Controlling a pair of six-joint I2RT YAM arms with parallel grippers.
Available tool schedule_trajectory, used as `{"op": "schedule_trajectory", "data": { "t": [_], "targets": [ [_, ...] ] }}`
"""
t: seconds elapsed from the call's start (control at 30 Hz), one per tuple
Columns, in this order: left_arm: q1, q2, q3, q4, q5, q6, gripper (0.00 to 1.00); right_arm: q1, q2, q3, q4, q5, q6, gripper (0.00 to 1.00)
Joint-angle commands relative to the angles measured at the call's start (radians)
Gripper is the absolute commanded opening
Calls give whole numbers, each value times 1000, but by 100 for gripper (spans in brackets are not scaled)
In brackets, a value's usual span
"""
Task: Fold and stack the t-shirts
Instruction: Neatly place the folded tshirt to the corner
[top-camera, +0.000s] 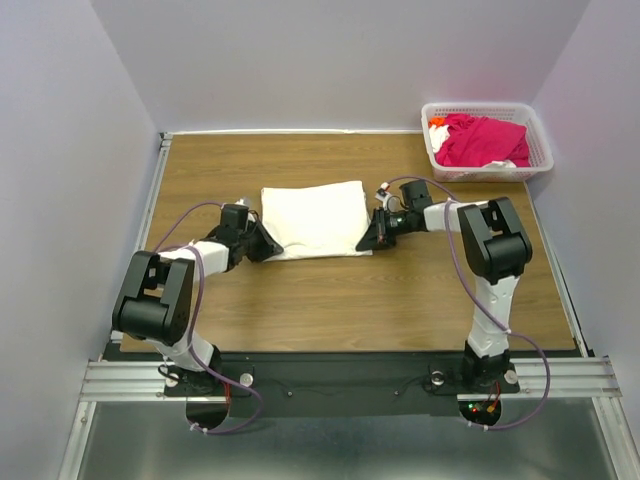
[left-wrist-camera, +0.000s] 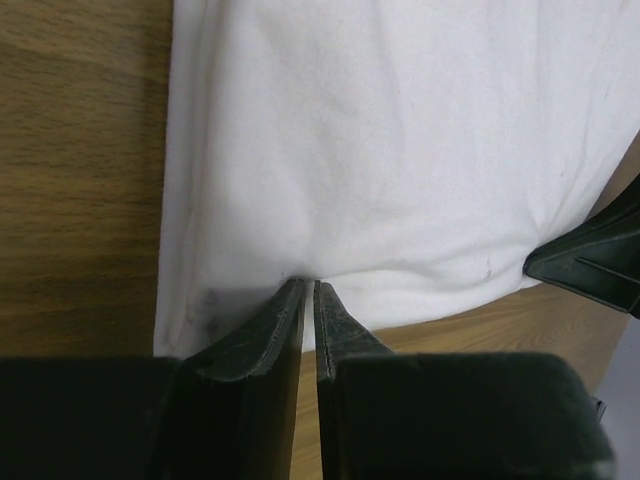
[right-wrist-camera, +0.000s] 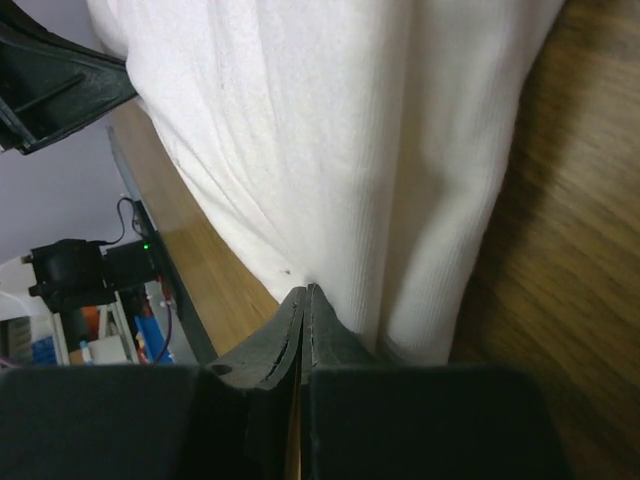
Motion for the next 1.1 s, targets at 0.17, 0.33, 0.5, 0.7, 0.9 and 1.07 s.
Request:
{"op": "schedule_trajectory", "data": {
  "t": [0.17, 0.33, 0.5, 0.7, 0.9, 1.07],
  "targets": [
    [8, -191, -4, -212, -95, 85, 39, 5, -241, -61, -46, 299, -19, 9],
    [5, -336, 81, -318, -201, 137, 73, 34, -349, -1, -124, 464, -22, 33],
    [5, -392, 172, -417, -398, 227, 87, 93, -328, 132, -252, 676, -35, 56],
    [5, -475, 174, -448, -550, 278, 93, 153, -237, 211, -310, 802, -9, 64],
    [6, -565, 117, -450, -668, 324, 94, 163, -137, 274, -310, 847, 30, 65],
    [6, -577, 100, -425, -708, 347, 93, 173, -32, 347, -311, 801, 40, 63]
  ]
}}
